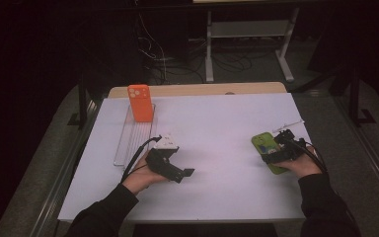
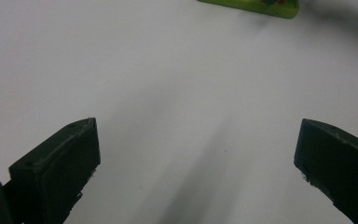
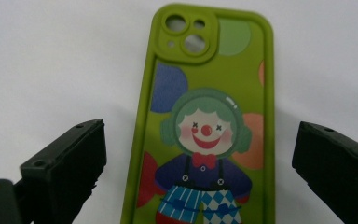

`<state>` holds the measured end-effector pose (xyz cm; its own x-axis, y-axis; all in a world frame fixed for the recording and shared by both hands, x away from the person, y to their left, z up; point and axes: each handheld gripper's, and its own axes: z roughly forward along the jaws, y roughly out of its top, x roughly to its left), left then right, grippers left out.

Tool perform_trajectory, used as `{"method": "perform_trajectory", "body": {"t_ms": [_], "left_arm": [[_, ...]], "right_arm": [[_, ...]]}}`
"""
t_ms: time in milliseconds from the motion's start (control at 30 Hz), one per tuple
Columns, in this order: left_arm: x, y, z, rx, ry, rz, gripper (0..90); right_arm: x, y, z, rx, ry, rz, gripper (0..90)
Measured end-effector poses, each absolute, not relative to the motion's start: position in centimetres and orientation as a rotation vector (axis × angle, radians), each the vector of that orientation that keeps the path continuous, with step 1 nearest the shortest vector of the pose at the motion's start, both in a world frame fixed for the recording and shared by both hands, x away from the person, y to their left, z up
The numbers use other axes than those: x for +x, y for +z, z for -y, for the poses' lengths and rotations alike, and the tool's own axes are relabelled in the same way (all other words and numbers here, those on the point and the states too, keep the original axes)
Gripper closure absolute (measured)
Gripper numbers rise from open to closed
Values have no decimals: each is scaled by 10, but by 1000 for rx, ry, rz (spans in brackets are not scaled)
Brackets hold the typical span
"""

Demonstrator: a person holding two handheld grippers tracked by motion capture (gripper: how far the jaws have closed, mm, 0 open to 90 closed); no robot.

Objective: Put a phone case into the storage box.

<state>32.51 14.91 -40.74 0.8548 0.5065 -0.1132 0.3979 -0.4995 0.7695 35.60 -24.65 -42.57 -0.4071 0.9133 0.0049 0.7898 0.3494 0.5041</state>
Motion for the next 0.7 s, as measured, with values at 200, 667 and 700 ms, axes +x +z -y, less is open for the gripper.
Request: {"method": "perform_trajectory", "body": {"t_ms": [200, 667, 700], "left_arm": [[325, -408, -149, 2154, 159, -659, 0], [325, -408, -149, 2167, 165, -654, 0], [325, -408, -149, 2168, 165, -651, 0]], "right_arm": [[356, -431, 246, 1542, 590, -2365, 54], [356, -438, 247, 1610, 534, -2377, 107], [356, -438, 247, 1612, 533, -2377, 107]]}}
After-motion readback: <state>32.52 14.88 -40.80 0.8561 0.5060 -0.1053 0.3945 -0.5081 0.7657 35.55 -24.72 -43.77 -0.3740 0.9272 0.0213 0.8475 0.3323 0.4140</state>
